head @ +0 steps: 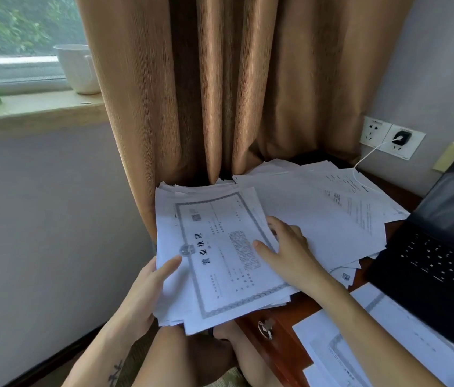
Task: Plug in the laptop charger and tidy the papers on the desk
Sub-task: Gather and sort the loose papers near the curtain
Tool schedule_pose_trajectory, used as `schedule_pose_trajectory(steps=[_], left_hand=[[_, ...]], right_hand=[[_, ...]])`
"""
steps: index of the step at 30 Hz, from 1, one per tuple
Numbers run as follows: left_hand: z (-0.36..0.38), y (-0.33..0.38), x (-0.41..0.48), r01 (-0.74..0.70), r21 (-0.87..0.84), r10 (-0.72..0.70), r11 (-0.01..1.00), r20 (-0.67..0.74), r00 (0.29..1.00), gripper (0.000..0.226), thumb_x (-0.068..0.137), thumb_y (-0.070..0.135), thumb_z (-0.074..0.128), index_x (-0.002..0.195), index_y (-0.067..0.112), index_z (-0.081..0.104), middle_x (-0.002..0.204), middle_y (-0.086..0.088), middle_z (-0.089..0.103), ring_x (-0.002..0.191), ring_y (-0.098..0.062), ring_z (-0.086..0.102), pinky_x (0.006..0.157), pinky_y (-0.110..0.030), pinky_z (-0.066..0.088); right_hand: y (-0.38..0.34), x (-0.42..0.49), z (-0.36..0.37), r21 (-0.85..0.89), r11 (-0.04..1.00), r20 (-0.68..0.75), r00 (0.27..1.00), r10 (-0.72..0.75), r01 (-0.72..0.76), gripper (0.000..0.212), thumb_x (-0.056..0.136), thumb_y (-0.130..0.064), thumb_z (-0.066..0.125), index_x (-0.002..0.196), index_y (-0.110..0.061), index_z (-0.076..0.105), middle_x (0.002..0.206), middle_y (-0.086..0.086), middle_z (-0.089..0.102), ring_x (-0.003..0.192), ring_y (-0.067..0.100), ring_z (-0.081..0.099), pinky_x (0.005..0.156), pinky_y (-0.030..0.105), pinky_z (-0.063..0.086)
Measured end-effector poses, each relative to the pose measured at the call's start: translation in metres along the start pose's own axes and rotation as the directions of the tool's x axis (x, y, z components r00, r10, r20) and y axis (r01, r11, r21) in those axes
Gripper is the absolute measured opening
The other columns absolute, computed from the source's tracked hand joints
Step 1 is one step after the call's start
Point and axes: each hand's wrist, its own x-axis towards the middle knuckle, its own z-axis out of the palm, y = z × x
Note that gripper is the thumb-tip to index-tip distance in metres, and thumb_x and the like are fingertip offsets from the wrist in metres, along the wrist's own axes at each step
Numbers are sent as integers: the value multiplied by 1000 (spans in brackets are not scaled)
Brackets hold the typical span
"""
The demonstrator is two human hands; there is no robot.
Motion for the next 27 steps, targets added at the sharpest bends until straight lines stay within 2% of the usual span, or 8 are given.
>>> schedule_pose_trajectory(steps=[2,4,8,12,15,18,22,27], left_hand=[[1,1,-1,1,-3,-1,1000,11,1000,27,102,31,62,128,23,65,117,-4,78,105,-30,76,100,-53,54],[2,-1,1,5,21,-5,1000,-10,1000,23,103,21,63,126,18,64,112,-6,79,99,-31,77,94,-53,56],[2,-4,4,22,37,-21,999,-41,999,23,103,9,61,125,16,63,111,-8,79,97,-34,77,95,-56,56],[0,-3,5,34,-26,-35,999,-58,998,24,105,7,58,126,14,63,113,-11,79,98,-36,77,89,-52,58],[-1,-2,5,34,-45,-37,998,-68,997,23,106,10,56,127,14,63,114,-11,78,100,-37,76,92,-54,58],[-2,-2,5,35,-28,-37,999,-82,996,21,106,17,58,126,15,65,113,-10,79,101,-37,76,98,-59,55],[-2,-1,7,50,-8,-51,999,-92,995,21,106,21,58,124,16,67,111,-9,79,98,-36,77,97,-57,56],[-2,-1,8,55,9,-54,998,-101,993,20,106,22,59,123,15,68,110,-9,79,97,-35,77,95,-55,57]], right_hand=[[0,-2,3,78,996,98,994,-40,33,64,96,-64,47,153,-44,28,149,-9,39,142,14,27,119,40,29],[4,1,3,79,994,93,992,-85,78,53,98,-68,39,147,-51,34,145,-18,46,141,12,33,118,40,31],[15,5,-9,-40,994,-48,994,-101,99,44,106,-40,44,148,-34,40,141,-15,52,137,13,37,116,37,29],[24,4,-13,62,995,-62,996,-70,74,55,101,-25,57,152,-28,37,140,-10,41,135,10,38,117,40,34],[28,6,-20,-240,970,76,997,-33,50,72,97,-37,55,158,-31,19,156,-9,25,146,14,16,121,34,14],[34,7,-25,-348,937,121,992,19,25,78,96,-50,53,160,-30,14,164,-9,13,150,14,6,119,33,5],[41,10,-27,-349,937,5,1000,-19,20,72,100,-51,50,160,-22,21,163,-1,24,147,19,19,119,34,18],[43,11,-27,-500,860,-94,994,62,-101,64,103,-52,39,155,-17,29,156,4,37,140,26,31,111,42,29]])
